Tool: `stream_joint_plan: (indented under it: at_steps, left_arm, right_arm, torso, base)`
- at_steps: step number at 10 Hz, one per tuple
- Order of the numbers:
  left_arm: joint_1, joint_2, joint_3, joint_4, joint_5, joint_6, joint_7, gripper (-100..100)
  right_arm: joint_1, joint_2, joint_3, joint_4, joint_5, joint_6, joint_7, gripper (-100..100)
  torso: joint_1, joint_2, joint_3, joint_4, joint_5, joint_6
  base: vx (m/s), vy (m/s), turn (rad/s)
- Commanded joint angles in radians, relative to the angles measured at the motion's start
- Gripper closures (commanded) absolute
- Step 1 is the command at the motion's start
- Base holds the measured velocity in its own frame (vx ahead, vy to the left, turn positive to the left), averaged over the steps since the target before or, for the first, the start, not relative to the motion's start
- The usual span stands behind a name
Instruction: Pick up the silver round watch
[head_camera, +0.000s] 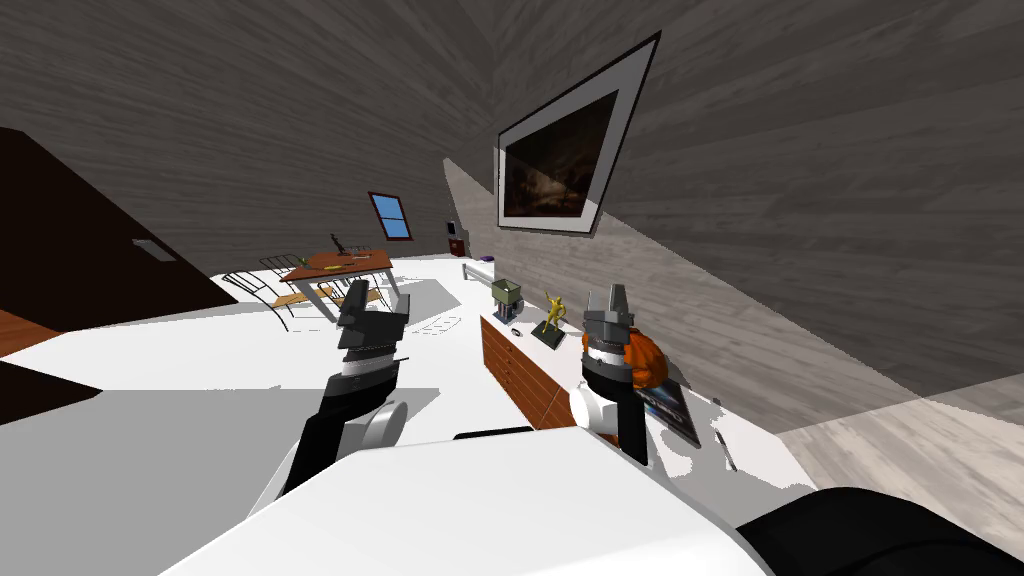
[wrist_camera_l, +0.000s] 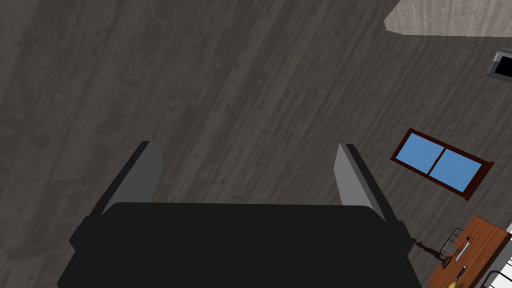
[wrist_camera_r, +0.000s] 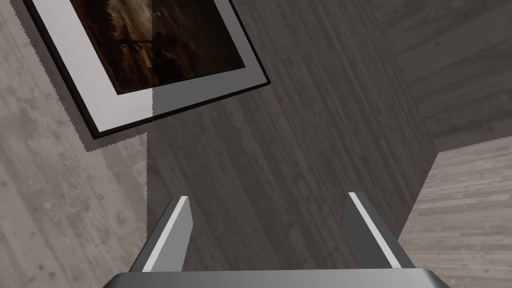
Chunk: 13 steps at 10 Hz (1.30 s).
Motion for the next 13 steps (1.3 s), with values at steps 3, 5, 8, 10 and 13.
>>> stream_joint_plan:
  at_steps: [3, 5, 8, 10, 13]
  left_arm:
    - [0.0, 0.0, 0.0, 0.0, 0.0, 0.0, 0.0, 0]
    - [0.0, 0.0, 0.0, 0.0, 0.0, 0.0, 0.0, 0]
    - [0.0, 0.0, 0.0, 0.0, 0.0, 0.0, 0.0, 0]
    - [0.0, 0.0, 0.0, 0.0, 0.0, 0.0, 0.0, 0]
    - [0.0, 0.0, 0.0, 0.0, 0.0, 0.0, 0.0, 0]
  right_arm:
    - [-0.024, -0.081, -0.005, 0.034, -0.012, 0.051, -0.023, -100]
    - [-0.049, -0.123, -0.01, 0.069, -0.026, 0.104, -0.048, -100]
    - [-0.08, -0.156, -0.016, 0.114, -0.045, 0.172, -0.081, -100]
    - [-0.097, -0.169, -0.019, 0.139, -0.056, 0.21, -0.101, -100]
    - [-0.135, -0.191, -0.026, 0.196, -0.083, 0.294, -0.145, -100]
  torso:
    - [0.001, 0.0, 0.0, 0.0, 0.0, 0.0]
    - [0.003, 0.0, 0.0, 0.0, 0.001, 0.0]
    - [0.005, 0.0, 0.0, 0.0, 0.001, 0.0]
    - [0.003, -0.001, 0.0, 0.0, 0.001, 0.0]
    - [0.004, -0.001, -0.001, 0.0, 0.001, 0.0]
  base:
    - [-0.001, 0.027, -0.02]
    - [-0.001, 0.055, -0.03]
    - [0.0, 0.069, -0.028]
    - [0.004, 0.038, -0.017]
    - [0.003, 0.054, -0.028]
